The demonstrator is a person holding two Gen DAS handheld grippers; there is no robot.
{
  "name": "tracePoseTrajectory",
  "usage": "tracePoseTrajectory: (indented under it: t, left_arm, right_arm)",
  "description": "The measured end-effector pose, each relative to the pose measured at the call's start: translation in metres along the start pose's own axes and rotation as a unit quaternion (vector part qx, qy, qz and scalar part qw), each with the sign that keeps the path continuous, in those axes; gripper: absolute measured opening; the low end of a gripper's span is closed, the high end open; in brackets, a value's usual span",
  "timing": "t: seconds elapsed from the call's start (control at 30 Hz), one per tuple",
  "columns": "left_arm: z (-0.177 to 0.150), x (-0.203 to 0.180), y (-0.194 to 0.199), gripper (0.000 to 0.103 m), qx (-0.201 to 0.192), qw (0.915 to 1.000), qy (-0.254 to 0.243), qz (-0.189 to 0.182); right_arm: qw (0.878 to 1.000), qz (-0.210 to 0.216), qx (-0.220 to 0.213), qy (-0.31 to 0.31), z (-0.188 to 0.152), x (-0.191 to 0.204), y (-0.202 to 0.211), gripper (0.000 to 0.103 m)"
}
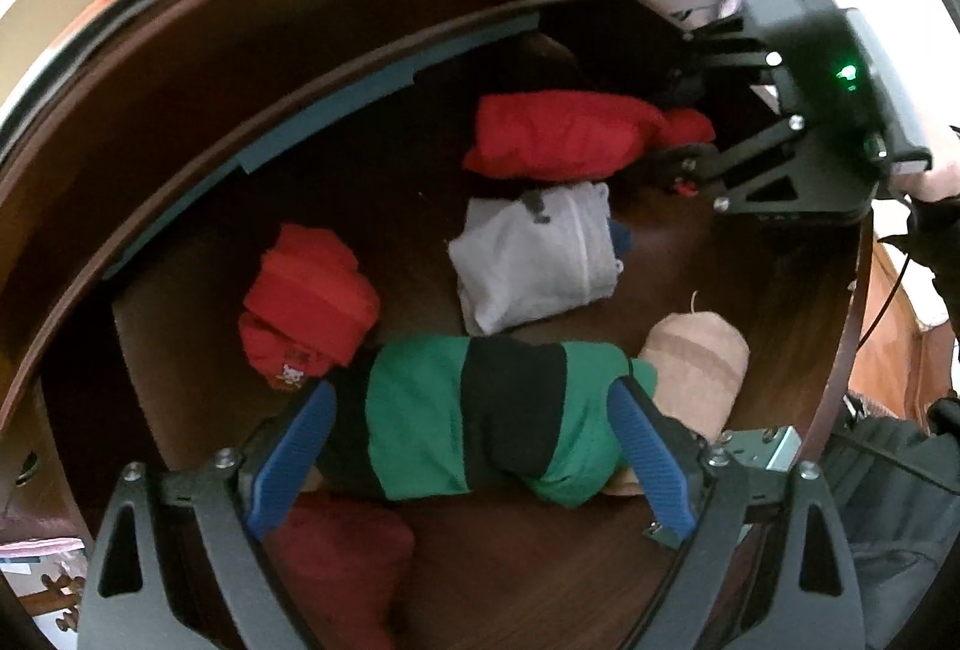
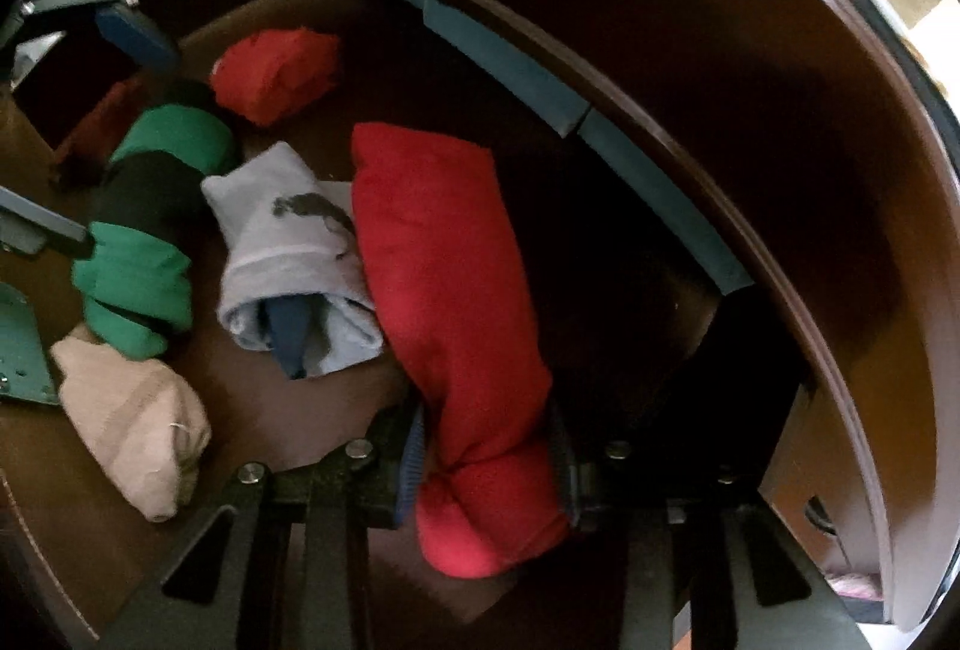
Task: Take underwear out of drawer
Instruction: 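Lower both open tools into the drawer over the rolled garments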
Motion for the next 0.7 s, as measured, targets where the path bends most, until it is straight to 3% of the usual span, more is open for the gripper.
tracePoseTrajectory:
  t: [0.47,0.53,0.7]
  left_arm:
    - [0.015,-0.008,-0.028,0.095,0.062,0.9974,-0.028,-0.023]
    - [0.013,-0.012,-0.032,0.096,0.069,0.9969,-0.029,-0.026]
    - [0.024,-0.011,-0.048,0.098,0.089,0.9949,-0.025,-0.039]
  right_arm:
    - [1.0,0.0,-0.023,-0.001,-0.001,-0.004,0.009,0.038]
    - [1.0,-0.002,-0.022,0.001,-0.003,0.017,0.017,0.038]
    - [1.0,0.001,-0.023,0.0,-0.003,0.021,0.017,0.038]
Point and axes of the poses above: each gripper's, at about its wrist camera, not at the fingertips, and y roughly against the way its jaws point, x to its left, z to its top, the point moved 5 cm from there along -y, roughly the way its jaws point, and after that the axes turned 14 degrees about z, right-handed, at the moved point
